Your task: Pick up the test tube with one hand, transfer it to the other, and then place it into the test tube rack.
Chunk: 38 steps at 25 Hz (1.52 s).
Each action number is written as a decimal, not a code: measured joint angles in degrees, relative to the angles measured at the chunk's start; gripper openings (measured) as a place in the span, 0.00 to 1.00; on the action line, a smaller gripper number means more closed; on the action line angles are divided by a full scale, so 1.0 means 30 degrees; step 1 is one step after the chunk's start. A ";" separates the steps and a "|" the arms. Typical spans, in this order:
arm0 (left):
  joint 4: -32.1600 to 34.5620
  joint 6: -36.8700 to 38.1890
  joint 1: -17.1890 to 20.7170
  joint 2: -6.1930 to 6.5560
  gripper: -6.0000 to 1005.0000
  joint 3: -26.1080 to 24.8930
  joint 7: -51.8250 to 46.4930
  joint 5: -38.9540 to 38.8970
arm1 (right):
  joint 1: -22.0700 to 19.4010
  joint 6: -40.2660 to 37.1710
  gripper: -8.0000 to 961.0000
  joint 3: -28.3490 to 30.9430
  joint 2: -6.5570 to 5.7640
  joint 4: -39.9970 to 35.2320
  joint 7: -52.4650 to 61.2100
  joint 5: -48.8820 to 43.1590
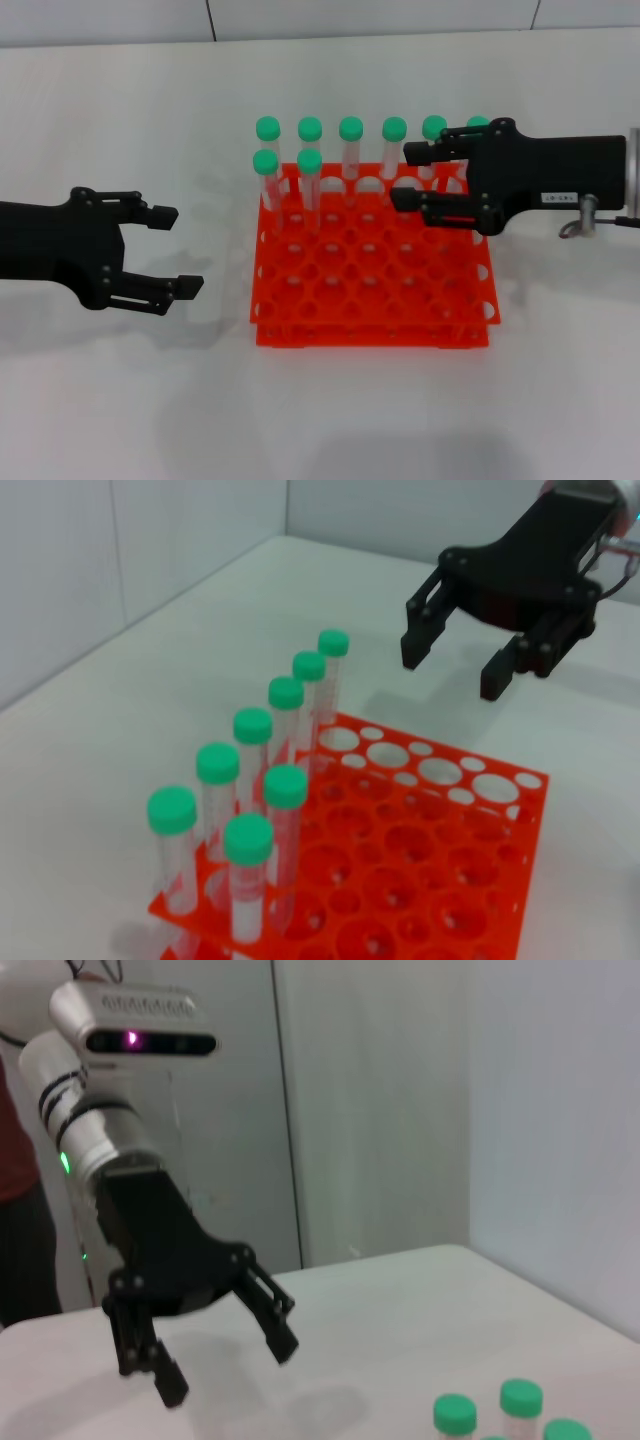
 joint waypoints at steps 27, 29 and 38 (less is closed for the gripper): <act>0.1484 0.0974 0.1291 -0.0124 0.86 -0.0704 0.0437 -0.0655 | -0.0355 -0.1596 0.54 0.1722 0.0097 -0.0514 0.0413 -0.1926; 0.1467 0.0928 0.1309 -0.0122 0.86 -0.0705 0.0459 -0.0659 | -0.0359 -0.1618 0.54 0.1723 0.0109 -0.0536 0.0416 -0.1926; 0.1463 0.0919 0.1314 -0.0122 0.86 -0.0705 0.0460 -0.0672 | -0.0372 -0.1635 0.54 0.1722 0.0125 -0.0536 0.0424 -0.1907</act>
